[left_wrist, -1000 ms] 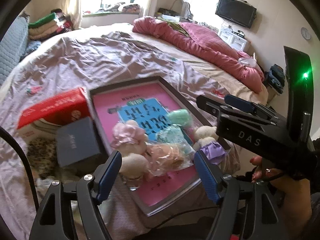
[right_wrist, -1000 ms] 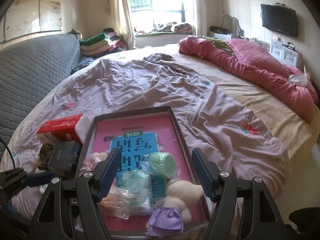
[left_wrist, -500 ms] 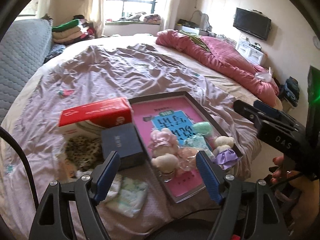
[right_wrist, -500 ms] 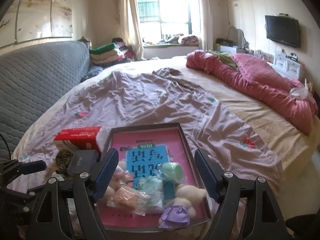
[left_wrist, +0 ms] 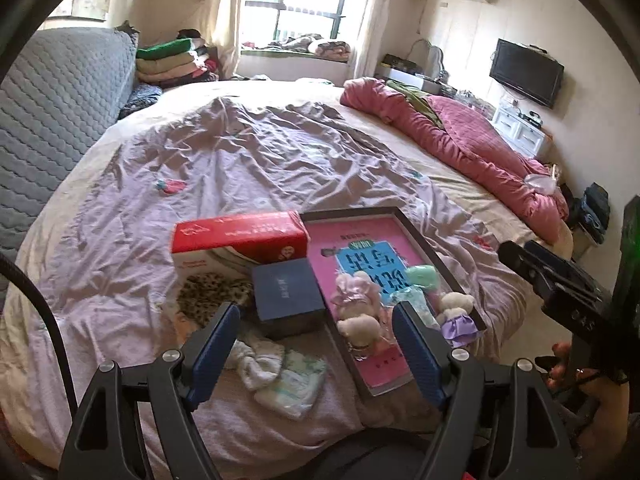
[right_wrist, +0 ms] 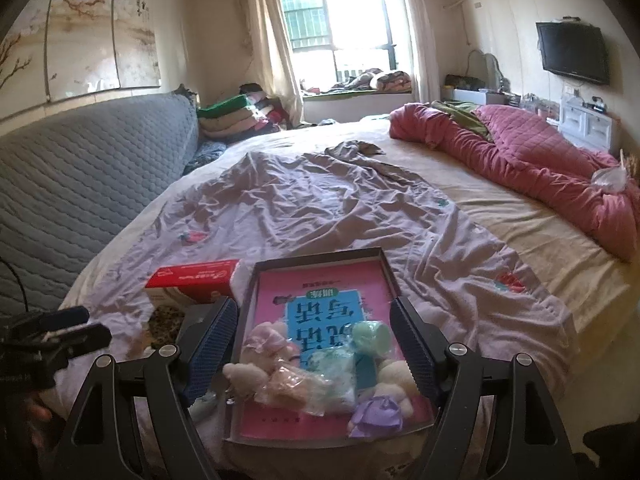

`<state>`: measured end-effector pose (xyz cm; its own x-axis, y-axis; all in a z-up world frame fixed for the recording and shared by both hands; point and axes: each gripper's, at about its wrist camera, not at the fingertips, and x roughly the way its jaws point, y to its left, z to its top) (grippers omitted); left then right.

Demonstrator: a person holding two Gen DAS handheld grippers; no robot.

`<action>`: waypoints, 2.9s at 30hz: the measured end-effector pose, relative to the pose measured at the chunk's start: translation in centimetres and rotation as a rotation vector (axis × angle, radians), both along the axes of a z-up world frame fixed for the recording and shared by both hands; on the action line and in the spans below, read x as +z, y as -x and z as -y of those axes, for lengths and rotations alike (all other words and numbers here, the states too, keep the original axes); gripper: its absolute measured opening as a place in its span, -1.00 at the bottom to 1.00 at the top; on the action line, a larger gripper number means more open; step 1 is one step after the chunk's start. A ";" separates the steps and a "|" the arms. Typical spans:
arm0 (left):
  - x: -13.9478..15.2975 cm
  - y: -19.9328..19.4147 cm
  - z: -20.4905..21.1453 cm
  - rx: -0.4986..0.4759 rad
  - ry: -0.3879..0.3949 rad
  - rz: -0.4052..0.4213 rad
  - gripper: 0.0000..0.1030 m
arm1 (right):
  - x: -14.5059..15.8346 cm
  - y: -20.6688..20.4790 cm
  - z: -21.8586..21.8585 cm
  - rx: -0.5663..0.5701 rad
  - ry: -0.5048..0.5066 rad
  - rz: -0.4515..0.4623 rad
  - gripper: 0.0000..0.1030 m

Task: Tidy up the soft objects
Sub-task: 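Move both open grippers back over the remaining pile, then grasp the leopard-print cloth with the left gripper while the right grasps the white lace scrunchie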

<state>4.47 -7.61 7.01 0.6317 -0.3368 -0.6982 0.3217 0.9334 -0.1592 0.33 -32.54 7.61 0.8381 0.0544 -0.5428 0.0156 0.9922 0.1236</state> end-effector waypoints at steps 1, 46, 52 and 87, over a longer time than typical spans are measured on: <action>0.2 0.0 -0.3 0.010 -0.001 -0.001 0.51 | 0.1 0.1 -0.1 0.006 0.000 0.003 0.56; -2.7 -1.7 -12.4 0.251 0.007 -0.080 0.51 | -4.2 0.3 -12.9 0.318 0.091 -0.109 0.56; -4.0 -2.0 -12.3 0.247 0.002 -0.100 0.52 | -5.7 0.1 -14.1 0.350 0.098 -0.138 0.56; -13.1 -11.4 -6.4 0.063 -0.034 -0.271 0.50 | -11.9 -3.9 -18.3 0.466 0.122 -0.255 0.57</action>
